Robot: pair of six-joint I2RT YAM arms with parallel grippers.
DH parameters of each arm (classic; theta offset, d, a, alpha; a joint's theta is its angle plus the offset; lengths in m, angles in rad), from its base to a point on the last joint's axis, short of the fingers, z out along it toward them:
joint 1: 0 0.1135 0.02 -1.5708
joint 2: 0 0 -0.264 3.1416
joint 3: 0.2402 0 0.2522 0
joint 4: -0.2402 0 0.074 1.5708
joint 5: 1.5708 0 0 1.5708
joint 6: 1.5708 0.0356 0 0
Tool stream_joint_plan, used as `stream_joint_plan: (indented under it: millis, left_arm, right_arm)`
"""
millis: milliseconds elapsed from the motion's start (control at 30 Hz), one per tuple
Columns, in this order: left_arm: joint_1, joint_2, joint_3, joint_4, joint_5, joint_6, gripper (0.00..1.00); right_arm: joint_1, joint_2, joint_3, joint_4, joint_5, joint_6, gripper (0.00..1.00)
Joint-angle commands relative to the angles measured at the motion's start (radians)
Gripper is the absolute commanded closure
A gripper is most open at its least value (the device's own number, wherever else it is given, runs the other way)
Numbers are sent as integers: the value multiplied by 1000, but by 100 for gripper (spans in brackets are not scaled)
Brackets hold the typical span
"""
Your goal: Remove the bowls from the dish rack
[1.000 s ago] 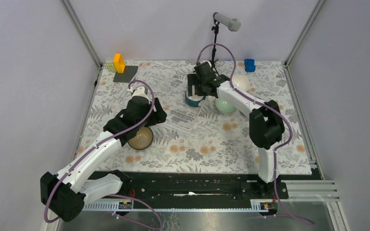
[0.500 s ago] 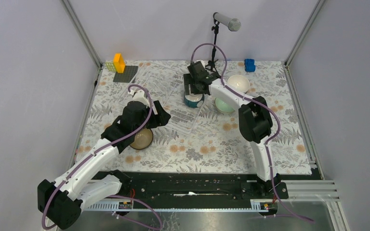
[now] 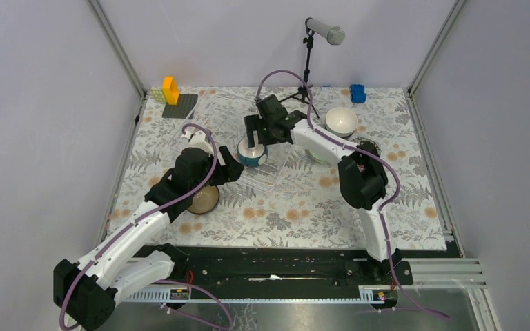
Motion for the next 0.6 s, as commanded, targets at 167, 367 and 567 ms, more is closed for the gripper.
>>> stream_joint_plan:
  millis: [167,367,567]
  left_arm:
    - [0,10,35,41,-59,-8,27]
    - [29,112,140,20,-89,-30,32]
    - [86,205,205,50,-40,-19,32]
  right_arm:
    - [-48,-71,-10,-26,-78,80,6]
    - [-88,-36,-50,54,-213,171,3]
    - [-117,29,-41,94,-333,239,1]
